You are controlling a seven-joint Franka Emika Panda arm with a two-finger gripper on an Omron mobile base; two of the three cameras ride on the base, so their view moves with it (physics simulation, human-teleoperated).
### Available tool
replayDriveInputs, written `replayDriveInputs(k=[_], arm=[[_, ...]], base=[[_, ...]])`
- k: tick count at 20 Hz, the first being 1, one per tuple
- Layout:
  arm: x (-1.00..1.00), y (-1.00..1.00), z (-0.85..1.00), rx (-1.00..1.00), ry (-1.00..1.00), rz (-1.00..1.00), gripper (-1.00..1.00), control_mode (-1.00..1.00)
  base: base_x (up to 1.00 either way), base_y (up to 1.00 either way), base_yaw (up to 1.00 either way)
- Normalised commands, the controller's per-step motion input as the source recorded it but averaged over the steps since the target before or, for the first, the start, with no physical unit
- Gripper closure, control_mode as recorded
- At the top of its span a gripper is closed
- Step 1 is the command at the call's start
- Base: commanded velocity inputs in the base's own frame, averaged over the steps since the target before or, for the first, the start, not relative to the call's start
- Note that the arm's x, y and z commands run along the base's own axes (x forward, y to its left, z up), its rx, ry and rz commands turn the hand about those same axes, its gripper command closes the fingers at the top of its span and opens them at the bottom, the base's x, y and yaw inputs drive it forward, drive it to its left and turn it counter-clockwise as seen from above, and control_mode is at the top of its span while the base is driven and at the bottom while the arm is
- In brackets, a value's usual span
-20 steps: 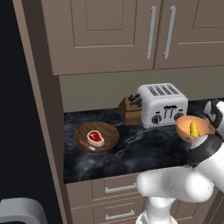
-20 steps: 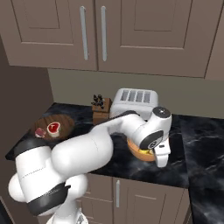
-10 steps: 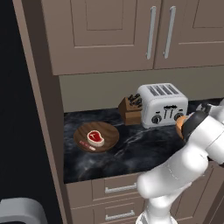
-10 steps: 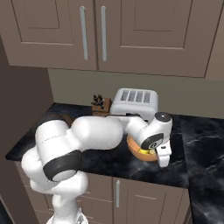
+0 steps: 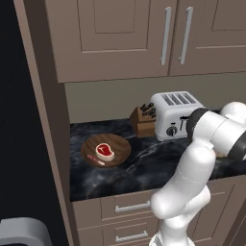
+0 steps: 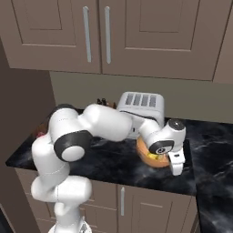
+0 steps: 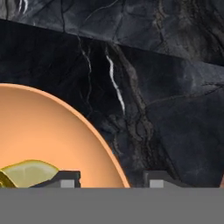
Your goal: Place the bowl with the lemon wedge and corn on the second highest shelf of the fridge. Place the bowl with the steaks on the top shelf of the fridge.
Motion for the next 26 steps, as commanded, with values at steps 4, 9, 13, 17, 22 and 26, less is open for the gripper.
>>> replayDriveInputs(k=[4,9,13,17,22,26], arm=[[-0.01,0.0,0.0,0.0,0.0,0.0,1.0,-1.0],[-0.11,0.39,0.18,-0.01,-0.01,0.0,1.0,-1.0],[-0.19,0.94,0.83,-0.12,-0.09,0.0,1.0,-1.0],[-0.27,1.0,1.0,-0.21,-0.14,0.0,1.0,-1.0],[-0.47,1.0,0.99,-0.34,-0.29,0.0,1.0,-1.0],[-0.95,1.0,0.63,-0.42,-0.42,0.0,1.0,-1.0]], base=[[0.0,0.0,0.0],[0.0,0.0,0.0],[0.0,0.0,0.0],[0.0,0.0,0.0],[0.0,0.0,0.0],[0.0,0.0,0.0]])
